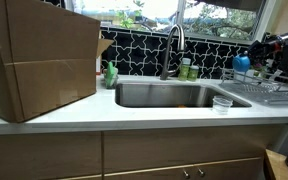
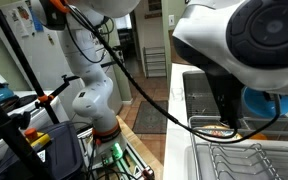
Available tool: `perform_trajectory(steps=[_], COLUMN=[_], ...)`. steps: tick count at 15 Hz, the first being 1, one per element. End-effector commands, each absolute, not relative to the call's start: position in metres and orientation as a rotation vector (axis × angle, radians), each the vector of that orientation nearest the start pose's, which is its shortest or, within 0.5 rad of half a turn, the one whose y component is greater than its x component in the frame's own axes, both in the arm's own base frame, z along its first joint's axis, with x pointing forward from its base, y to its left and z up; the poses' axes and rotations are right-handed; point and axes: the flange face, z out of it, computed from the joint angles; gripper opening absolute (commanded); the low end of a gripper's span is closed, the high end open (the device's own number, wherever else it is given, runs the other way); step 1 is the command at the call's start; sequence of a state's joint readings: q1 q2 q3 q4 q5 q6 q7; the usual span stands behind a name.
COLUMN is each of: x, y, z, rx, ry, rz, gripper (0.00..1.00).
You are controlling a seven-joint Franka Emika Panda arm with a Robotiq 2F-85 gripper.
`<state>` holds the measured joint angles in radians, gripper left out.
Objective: Put the blue bowl in the drying rack
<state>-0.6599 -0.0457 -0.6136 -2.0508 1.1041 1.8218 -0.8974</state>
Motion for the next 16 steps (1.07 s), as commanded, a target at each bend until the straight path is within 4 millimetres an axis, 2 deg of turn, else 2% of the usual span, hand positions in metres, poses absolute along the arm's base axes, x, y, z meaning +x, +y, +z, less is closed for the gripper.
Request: perform_trajectory(steps=[1,4,6,7,12,13,16], x=[0.205,0.193,0.19,0.196,0.192,0.192,0.185], y=[-0.507,-0.518,-0.521,-0.514,-0.517,-0.517,-0.519], z=[0.459,0.441,0.437,0.453,0.45,0.45,0.445], rx=[-1.967,-1.879,-1.854,-1.883,-1.869,-1.869,-1.77], ry=[0.91,0.984,1.005,0.967,0.983,0.983,1.072], rz=[-1.092,-1.095,-1.103,-1.113,-1.119,-1.119,-1.094], gripper=[0.01,0.01,0.01,0.04,0.04,0.01,0.01])
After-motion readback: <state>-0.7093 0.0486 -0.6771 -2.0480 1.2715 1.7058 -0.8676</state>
